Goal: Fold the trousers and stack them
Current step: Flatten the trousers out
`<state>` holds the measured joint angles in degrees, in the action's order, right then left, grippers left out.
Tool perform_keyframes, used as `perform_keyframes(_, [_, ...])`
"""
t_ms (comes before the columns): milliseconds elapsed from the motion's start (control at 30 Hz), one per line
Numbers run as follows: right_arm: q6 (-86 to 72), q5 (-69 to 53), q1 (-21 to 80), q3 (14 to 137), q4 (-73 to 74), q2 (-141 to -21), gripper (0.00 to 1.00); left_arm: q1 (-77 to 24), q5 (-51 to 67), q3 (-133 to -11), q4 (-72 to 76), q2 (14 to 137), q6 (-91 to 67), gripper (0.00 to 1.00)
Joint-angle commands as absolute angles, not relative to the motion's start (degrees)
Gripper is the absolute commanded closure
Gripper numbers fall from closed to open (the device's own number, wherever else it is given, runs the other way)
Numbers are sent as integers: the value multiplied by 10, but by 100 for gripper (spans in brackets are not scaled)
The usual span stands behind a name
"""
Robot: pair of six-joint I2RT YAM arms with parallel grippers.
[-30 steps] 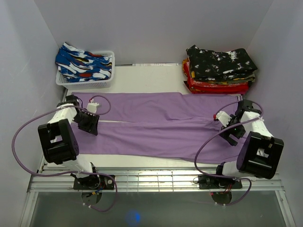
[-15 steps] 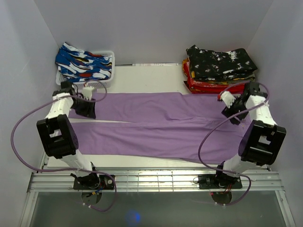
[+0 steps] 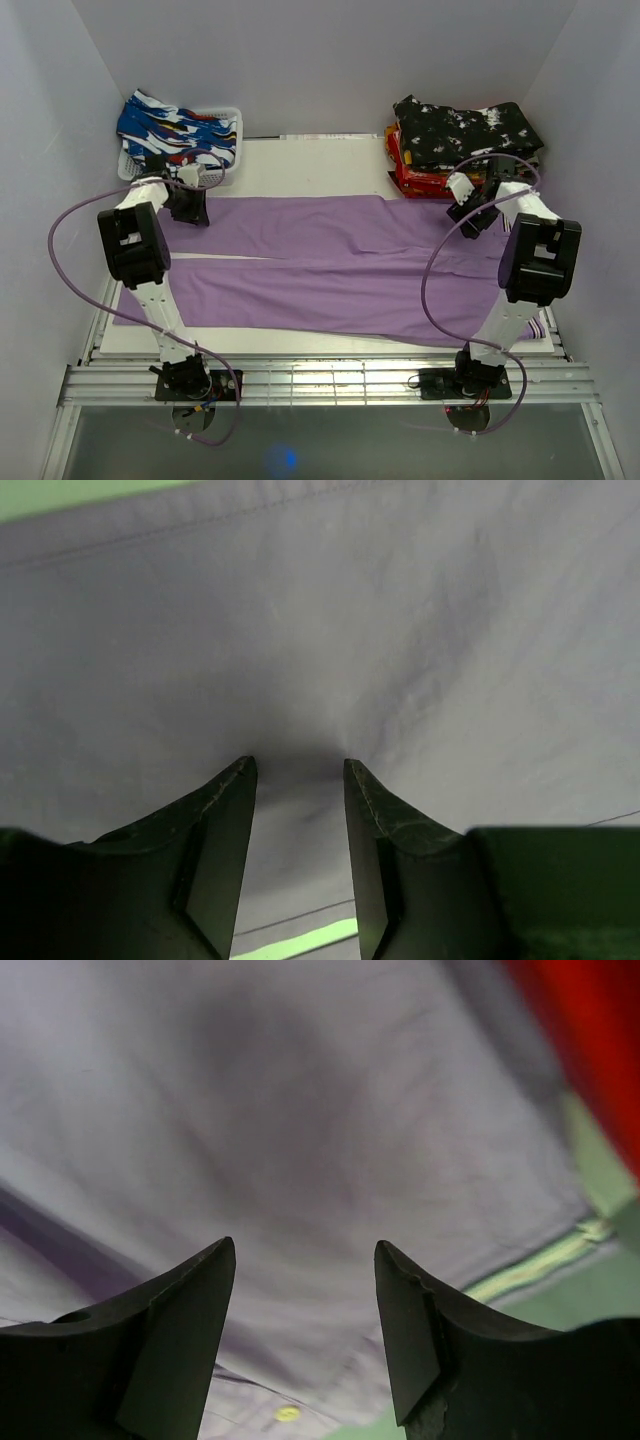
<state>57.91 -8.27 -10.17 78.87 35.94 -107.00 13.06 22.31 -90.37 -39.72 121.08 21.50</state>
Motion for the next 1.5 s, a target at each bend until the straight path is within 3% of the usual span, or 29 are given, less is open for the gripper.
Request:
perform_keyframes(0, [569,-62,-86,725,308,-1049,36,131,192,-868,-389,1170,215,49])
perform_keyframes(367, [644,-89,-76,617,380,-999,35,175,135,-636,-398,1042,303,61])
perform_keyframes(533, [685,-98,-76,561,423,-944,36,219,148,-652,-426,1035,343,60])
perform_keyframes(633, [694,-112,-77,564,441,-910,35,224,204,-704,-464,1031,374,54])
perform_keyframes(800, [686,-165,-102,713,475,-915,29,225,298,-817,-518,1027,410,42])
perform_keyframes(867, [685,-183,-121,767,483,-944,25,225,324,-869,-518,1033,411,27])
perform_keyframes(967, [685,-201,-143,866,499,-1003,25,224,340,-912,-489,1044,385,23])
perform_keyframes(1233, [707,-279,-213,1061,535,-1149,27,225,338,-913,-372,1039,330,22])
perform_keyframes(1467, [751,-305,-246,1091,523,-1230,29,227,306,-883,-312,1020,291,23])
